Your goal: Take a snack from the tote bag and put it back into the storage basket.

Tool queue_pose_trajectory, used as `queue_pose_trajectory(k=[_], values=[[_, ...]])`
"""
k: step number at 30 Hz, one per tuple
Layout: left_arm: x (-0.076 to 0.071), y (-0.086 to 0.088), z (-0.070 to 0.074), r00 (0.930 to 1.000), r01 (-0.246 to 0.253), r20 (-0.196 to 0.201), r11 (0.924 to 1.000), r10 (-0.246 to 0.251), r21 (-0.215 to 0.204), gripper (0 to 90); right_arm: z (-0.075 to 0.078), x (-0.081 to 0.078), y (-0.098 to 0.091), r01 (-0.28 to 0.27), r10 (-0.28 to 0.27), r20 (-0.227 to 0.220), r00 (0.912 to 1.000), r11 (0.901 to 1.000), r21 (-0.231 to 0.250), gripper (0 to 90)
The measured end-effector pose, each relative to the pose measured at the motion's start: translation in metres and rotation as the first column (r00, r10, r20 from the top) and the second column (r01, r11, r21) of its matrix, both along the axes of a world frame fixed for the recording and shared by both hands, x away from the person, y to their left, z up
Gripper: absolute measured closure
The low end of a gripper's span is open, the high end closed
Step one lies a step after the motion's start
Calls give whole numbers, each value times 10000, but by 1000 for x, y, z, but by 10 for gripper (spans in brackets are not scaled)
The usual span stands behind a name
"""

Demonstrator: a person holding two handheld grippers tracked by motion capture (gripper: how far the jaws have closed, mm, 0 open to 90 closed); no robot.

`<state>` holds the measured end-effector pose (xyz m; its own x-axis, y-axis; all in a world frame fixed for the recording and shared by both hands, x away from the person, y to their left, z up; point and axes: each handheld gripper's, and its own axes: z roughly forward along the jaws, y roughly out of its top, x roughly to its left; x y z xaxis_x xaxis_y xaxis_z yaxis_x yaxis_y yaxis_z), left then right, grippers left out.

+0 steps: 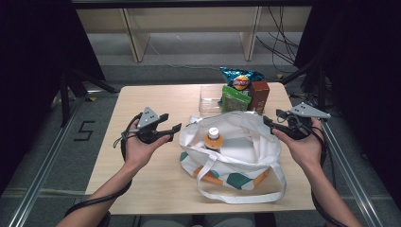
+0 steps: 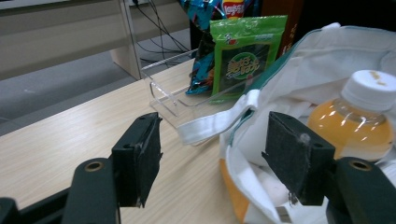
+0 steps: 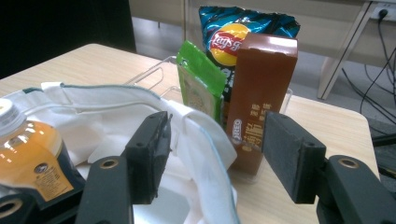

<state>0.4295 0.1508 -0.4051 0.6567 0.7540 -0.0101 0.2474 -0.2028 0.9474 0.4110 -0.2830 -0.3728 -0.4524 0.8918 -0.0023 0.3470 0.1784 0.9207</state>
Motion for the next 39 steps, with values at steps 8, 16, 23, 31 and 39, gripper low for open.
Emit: queue_pose_trajectory(k=[8,16,23,31,39], values=[[-8,-8,6,9991,394,150,9990,-391,-212,352,-12,-15,-1,234,-243,570,9981,9996,153,456],[-16,-27,12,9909,1329,274,9899,-1316,-500,364,-18,-24,-3,229,-240,711,9972,9996,171,519],[-19,-55,15,9724,2330,278,9706,-2317,-604,403,-17,-26,-3,424,-445,1025,9937,9989,224,553],[-13,-81,6,9554,2939,-84,9534,-2952,-684,446,-17,-29,-7,452,-477,843,9953,9985,309,555],[-6,-90,-3,9529,3004,-256,9521,-3023,-575,465,-19,-28,-8,402,-421,806,9959,9989,255,553]])
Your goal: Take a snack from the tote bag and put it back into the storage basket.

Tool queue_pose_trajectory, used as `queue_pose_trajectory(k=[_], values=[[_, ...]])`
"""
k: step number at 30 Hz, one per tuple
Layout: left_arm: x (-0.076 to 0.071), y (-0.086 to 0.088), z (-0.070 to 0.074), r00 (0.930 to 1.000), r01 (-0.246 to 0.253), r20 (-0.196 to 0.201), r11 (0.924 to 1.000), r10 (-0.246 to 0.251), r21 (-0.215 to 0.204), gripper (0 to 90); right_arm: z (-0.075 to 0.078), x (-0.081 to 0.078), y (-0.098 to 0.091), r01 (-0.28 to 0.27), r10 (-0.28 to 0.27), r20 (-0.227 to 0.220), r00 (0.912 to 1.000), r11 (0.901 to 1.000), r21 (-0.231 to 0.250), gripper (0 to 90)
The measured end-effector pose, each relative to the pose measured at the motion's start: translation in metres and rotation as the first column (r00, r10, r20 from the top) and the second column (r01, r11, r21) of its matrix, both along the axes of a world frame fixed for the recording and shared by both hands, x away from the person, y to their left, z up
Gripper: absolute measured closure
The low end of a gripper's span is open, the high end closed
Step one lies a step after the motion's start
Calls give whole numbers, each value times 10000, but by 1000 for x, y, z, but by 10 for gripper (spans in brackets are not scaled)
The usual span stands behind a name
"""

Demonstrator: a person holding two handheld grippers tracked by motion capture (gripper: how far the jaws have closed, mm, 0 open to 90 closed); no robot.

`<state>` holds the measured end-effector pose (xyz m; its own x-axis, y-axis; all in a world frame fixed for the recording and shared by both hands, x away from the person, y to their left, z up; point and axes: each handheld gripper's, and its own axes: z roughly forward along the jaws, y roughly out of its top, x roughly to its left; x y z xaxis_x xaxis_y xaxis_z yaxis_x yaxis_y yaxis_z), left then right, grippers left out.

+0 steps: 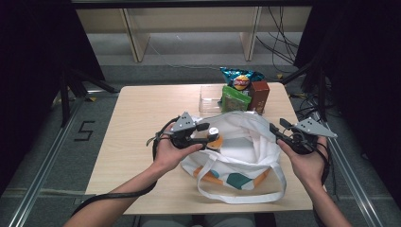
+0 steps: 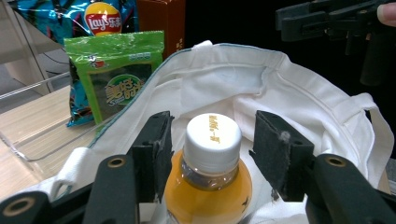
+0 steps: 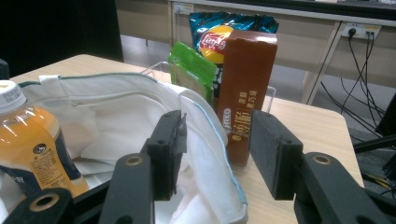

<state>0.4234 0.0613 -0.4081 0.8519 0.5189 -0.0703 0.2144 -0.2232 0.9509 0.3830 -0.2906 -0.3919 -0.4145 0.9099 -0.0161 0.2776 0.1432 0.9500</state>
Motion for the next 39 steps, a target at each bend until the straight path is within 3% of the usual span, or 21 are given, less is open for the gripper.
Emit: queue_pose_trajectory(k=[4,6,16,23,39], values=[[2,-4,-3,10000,27,-6,9999,-27,103,471,0,2,0,-14,16,175,9998,9999,-142,552],[3,-7,-6,9999,119,-25,9999,-118,63,478,-1,0,1,61,-61,-14,10000,10000,-5,551],[5,-12,-14,9998,182,120,9995,-185,256,520,-2,1,0,-66,65,-52,10000,9999,-81,545],[6,-12,-14,9994,108,314,9992,-120,387,577,-3,1,0,-63,62,-163,9998,10000,-15,545],[6,-10,-11,9990,206,386,9989,-222,415,585,-5,0,0,-54,53,-149,9999,9999,-91,543]])
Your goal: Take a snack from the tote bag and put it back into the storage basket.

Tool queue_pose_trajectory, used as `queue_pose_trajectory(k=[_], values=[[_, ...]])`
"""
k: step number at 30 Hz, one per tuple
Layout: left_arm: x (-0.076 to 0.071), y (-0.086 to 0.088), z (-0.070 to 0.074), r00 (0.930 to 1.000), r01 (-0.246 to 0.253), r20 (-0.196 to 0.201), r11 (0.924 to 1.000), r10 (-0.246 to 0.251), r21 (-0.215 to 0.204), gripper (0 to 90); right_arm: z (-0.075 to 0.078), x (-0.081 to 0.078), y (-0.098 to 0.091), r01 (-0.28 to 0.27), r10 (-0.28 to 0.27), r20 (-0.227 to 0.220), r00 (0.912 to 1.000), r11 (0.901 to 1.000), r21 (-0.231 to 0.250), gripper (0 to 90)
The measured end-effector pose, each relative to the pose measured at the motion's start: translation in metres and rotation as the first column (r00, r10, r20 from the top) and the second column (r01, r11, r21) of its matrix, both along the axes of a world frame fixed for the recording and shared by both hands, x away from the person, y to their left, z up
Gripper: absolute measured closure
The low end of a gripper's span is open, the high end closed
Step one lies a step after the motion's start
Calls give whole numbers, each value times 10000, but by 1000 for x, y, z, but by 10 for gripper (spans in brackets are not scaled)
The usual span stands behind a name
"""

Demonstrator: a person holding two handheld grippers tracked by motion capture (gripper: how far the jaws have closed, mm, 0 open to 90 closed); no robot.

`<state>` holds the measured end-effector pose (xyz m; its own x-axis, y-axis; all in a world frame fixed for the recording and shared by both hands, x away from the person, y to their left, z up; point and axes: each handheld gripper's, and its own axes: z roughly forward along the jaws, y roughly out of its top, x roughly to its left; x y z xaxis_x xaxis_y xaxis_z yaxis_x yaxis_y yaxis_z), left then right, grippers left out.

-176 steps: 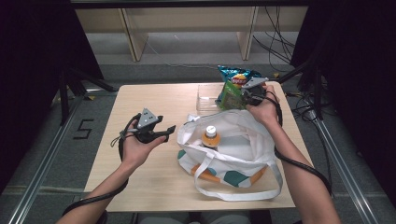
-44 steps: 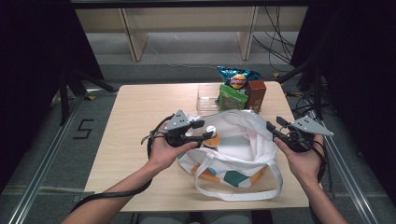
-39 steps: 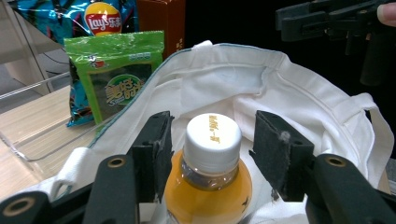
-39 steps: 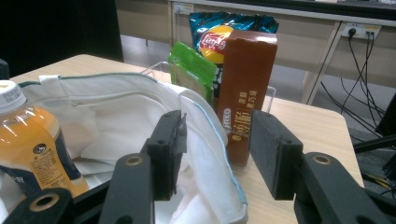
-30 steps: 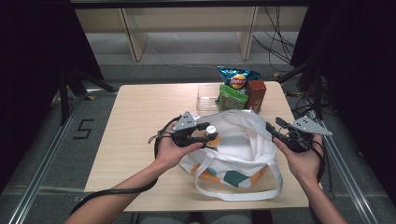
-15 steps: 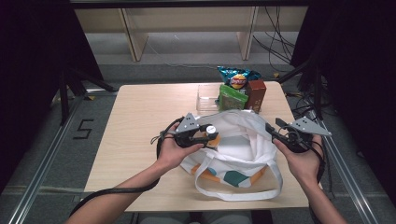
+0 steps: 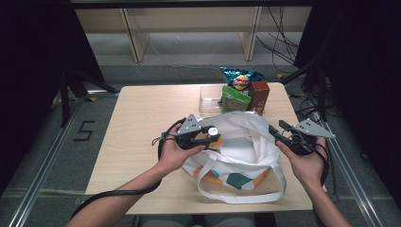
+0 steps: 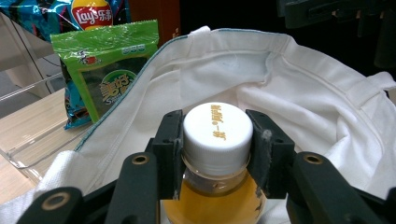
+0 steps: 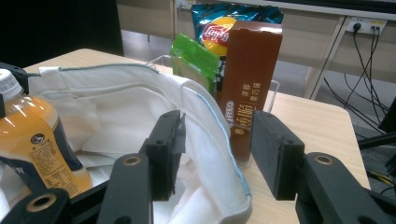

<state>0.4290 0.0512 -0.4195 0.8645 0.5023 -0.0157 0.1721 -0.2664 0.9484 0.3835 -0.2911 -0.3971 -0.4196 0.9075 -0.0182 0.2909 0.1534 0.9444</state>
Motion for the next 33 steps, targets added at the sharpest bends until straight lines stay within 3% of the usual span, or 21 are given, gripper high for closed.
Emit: queue_pose_trajectory(k=[5,7,14,23,28,33], values=[[0,1,4,10000,-25,53,10000,25,-48,586,0,1,-1,-91,92,129,9999,9999,-123,543],[-1,2,8,9999,-12,102,9998,14,-187,586,0,0,0,20,-20,-7,10000,10000,12,542],[0,5,17,10000,-35,85,9987,40,-511,586,0,1,-1,-106,107,208,9997,9999,-90,540],[0,8,28,9998,27,183,9973,-14,-739,586,-2,1,0,105,-102,342,9994,9999,-75,535],[1,9,36,9997,-3,259,9967,23,-808,587,-1,-1,0,127,-127,73,9999,9999,71,532],[4,11,43,9994,-53,346,9955,86,-948,587,-2,-1,1,195,-198,167,9997,9997,132,530]])
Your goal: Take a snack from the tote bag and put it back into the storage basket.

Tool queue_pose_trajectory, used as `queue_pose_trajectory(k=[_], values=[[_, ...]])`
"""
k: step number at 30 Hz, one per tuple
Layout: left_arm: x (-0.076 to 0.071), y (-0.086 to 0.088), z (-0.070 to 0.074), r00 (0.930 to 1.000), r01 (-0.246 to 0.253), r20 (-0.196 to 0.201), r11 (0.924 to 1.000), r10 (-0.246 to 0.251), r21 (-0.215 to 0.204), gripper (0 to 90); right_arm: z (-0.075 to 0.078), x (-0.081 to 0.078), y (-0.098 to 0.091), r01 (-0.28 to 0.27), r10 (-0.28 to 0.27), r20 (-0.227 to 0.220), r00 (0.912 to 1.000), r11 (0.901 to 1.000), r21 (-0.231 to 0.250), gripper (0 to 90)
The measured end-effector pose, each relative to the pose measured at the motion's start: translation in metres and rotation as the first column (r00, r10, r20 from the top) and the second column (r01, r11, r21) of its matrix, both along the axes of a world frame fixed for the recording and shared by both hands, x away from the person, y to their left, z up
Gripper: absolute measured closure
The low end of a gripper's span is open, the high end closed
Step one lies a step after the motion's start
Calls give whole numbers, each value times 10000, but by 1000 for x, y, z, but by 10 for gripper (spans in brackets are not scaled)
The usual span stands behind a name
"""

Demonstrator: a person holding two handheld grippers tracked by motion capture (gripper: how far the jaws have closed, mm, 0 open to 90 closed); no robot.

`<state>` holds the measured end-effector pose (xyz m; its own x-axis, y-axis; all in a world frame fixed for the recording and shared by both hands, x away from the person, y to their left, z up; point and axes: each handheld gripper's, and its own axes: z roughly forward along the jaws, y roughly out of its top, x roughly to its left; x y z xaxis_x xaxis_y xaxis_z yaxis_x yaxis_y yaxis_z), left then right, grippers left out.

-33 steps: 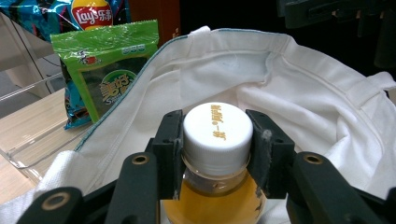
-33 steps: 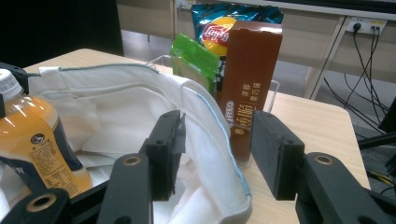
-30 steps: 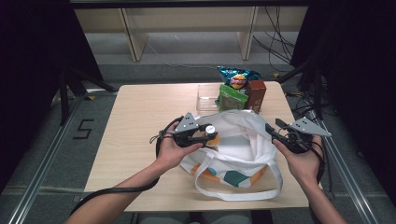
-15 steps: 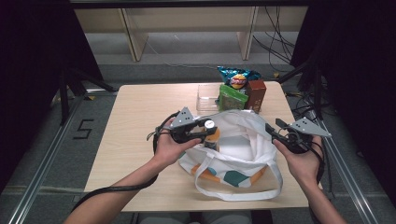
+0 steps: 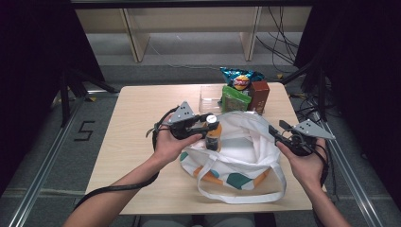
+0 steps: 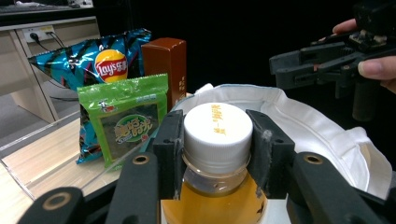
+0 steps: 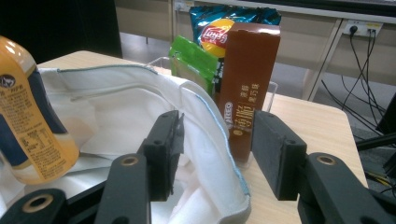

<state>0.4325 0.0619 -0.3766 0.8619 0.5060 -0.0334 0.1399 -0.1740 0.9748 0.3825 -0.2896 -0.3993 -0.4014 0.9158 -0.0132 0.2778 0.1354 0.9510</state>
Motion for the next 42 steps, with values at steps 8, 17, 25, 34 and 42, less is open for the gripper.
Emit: queue_pose_trajectory(k=[8,17,25,34,42], values=[[2,1,7,10000,-87,-12,9998,86,-159,587,0,0,0,-81,80,-104,9999,10000,-29,526],[4,3,14,9999,-97,68,9996,98,-254,587,0,1,-1,-169,170,51,9998,9996,-212,524],[6,5,20,9998,-128,139,9993,133,-357,587,0,-1,1,-118,118,-49,9999,9999,-61,522],[10,7,30,9994,-214,255,9987,226,-470,587,0,0,0,-190,190,-3,9998,9998,-66,519],[13,9,37,9991,-297,291,9979,314,-574,587,0,-1,1,-166,166,-27,9999,9998,-79,518]])
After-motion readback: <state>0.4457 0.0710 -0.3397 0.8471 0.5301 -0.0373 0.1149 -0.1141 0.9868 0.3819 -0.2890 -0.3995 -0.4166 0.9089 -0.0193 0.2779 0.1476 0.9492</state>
